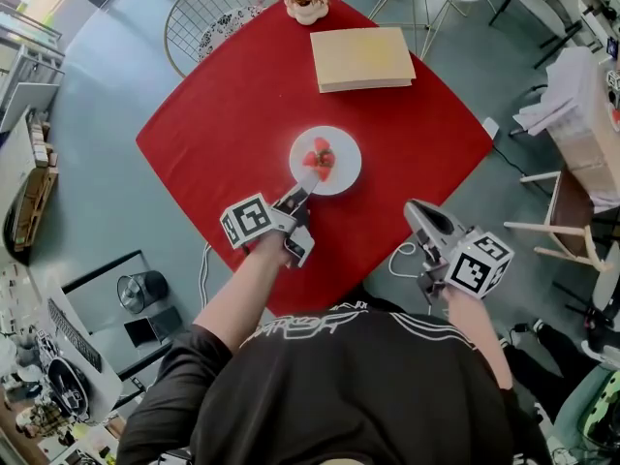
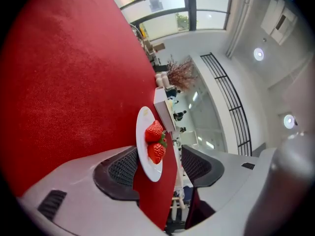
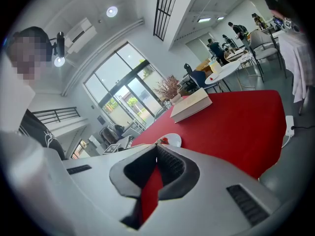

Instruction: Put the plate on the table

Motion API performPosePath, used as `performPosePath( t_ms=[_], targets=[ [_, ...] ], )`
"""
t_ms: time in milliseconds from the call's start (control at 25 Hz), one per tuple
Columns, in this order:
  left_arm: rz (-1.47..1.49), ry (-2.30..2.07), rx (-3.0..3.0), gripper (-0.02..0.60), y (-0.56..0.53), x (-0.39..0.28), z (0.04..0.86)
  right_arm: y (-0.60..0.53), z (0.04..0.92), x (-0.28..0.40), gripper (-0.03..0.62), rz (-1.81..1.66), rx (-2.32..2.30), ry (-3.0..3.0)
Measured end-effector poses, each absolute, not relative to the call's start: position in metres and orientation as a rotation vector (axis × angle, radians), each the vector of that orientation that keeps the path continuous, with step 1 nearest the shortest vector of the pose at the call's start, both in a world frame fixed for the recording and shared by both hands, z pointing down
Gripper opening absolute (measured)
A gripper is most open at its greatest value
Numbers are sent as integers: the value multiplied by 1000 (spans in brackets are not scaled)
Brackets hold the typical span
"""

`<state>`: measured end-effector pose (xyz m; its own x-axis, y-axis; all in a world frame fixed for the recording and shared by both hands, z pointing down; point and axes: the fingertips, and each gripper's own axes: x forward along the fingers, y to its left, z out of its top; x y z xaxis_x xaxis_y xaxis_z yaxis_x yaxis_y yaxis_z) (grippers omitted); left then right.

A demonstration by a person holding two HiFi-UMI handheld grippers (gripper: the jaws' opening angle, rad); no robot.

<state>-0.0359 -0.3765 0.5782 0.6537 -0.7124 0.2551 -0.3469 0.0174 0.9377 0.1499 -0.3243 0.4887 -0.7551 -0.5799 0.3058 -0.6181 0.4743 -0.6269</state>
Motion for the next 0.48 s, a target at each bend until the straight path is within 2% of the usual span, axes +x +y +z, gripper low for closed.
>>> performPosePath(
  t_ms=[480],
  targets=[
    [-42,-933,1894,288,-372,-24,571,-326,494,136,8,1128,1054,-2621]
  ],
)
